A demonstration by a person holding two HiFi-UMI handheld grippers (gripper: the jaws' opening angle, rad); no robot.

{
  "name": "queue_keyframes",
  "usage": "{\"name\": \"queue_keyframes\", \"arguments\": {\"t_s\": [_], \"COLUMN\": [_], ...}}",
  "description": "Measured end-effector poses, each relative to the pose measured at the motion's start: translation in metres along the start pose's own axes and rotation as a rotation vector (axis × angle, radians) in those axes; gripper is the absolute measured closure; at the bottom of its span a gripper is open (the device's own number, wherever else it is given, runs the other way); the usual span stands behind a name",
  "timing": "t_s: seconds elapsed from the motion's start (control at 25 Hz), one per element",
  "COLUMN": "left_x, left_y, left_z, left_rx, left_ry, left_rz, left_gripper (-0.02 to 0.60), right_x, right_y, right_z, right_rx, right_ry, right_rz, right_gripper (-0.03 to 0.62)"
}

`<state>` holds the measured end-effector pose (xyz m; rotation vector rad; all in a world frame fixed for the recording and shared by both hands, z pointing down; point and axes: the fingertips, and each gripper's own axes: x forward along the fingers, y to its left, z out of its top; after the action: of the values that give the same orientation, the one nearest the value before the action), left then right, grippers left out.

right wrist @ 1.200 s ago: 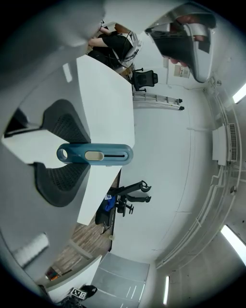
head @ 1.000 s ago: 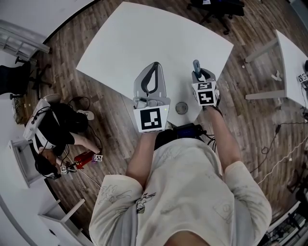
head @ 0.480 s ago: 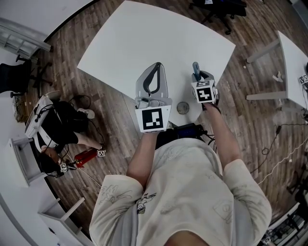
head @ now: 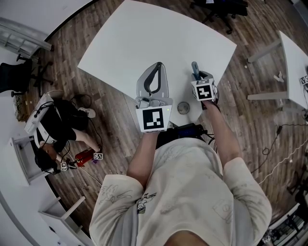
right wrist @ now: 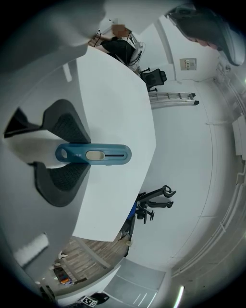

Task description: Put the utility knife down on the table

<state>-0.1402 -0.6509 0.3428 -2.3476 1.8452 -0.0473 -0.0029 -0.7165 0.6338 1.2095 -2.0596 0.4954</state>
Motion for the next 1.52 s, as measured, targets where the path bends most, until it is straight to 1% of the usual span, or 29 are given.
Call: {"name": "queue_keyframes", "arguments": {"t_s": [0.12,0.36,0.64,0.88,1.08,1.24,1.52], "left_x": [0.000,0.002,0.002,-0.002,-0.008,-0.002,-0.004], "left_y": [-0.002,-0.001,0.000,-0.005,-0.004,-0.011,-0.019], "left_z": [-0.001,-0.001,0.000,-0.004,-0.017,-0.019,-0.036], "left_rx": [0.004,0.004,0.003,0.000,0.005,-0.013,-0.009], "left_ry": [0.002,0.006,0.009,0.007,0.051,0.020,0.013], "left_rz": [-0.002,-0.004,0.001,0.003,-0.004,-0.007,-0.006], "left_gripper": [0.563,0.565,0.563,0.564,0.563,0.564,0.563], "right_x": [0.003,0.008,0.008,0.011,0.014,0.019,0.031], "right_y": [0.001,0.001,0.002,0.000,0.009,-0.001,-0.003], "right_z": [-0.001,-0.001,-0.002,-0.011,-0.018,-0.020,-0.036], "right_rx": [-0.021,-0.030,-0.022,-0.022,-0.016,-0.028,-0.022], "right_ry": [0.002,0.013,0.027,0.026,0.035,0.023,0.025], "right_rz": [0.005,0.009,0.014,0.020,0.042,0.027,0.038], "right_gripper": [0.459,0.459,0.459,0.461,0.459,0.459,0.459]}}
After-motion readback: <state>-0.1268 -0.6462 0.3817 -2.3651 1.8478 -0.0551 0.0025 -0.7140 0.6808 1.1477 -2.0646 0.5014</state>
